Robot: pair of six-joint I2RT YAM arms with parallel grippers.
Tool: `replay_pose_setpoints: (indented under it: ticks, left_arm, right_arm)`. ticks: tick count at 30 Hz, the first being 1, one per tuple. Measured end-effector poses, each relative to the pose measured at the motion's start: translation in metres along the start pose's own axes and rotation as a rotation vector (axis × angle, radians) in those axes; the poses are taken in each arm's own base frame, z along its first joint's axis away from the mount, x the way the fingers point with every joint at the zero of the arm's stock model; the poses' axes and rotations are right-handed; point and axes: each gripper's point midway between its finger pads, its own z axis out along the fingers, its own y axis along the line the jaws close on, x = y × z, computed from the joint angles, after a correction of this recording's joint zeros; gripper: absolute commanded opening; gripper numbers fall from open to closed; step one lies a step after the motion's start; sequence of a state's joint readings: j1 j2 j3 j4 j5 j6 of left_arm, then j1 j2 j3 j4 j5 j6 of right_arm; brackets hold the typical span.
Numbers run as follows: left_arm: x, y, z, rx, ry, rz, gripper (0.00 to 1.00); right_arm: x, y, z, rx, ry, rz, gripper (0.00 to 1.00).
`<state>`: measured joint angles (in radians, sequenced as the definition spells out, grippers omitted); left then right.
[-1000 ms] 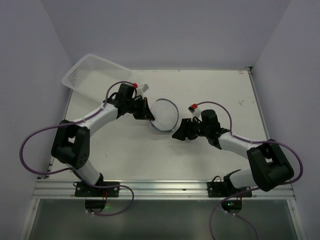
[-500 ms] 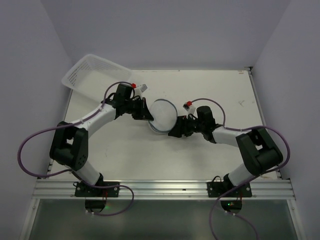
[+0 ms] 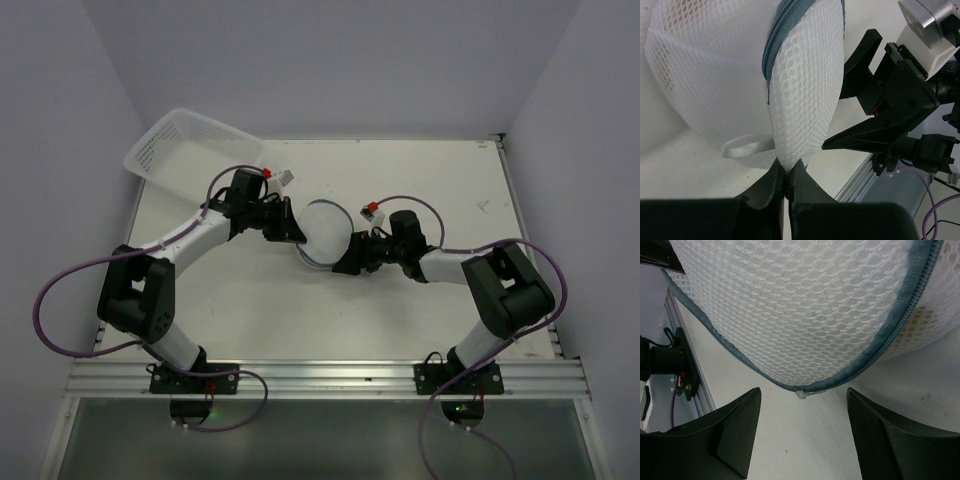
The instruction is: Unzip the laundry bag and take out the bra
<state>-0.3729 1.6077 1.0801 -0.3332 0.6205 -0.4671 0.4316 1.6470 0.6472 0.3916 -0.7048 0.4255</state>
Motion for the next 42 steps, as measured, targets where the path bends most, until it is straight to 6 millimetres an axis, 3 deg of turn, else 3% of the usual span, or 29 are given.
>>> replay_pose_setpoints:
  ticks: [13,35,39,42]
  left_arm:
    - [0.009,0.001,-0.003,0.004,0.010,-0.006,0.00]
    - [0.007,0.005,-0.008,-0.004,0.003,-0.002,0.00]
    - [0.007,0.005,-0.008,-0.003,0.004,-0.003,0.00]
    - [0.007,0.004,-0.008,-0.001,0.005,-0.003,0.00]
  right_arm:
    - [-0.006,0.007,0.006,-0.072,-0.021,-0.043,0.59]
    - [0.004,0.013,-0.004,-0.081,-0.005,-0.061,0.21]
    - [0.005,0.013,-0.004,-0.081,-0.003,-0.060,0.21]
    - [0.005,0.012,-0.004,-0.078,-0.001,-0.057,0.33]
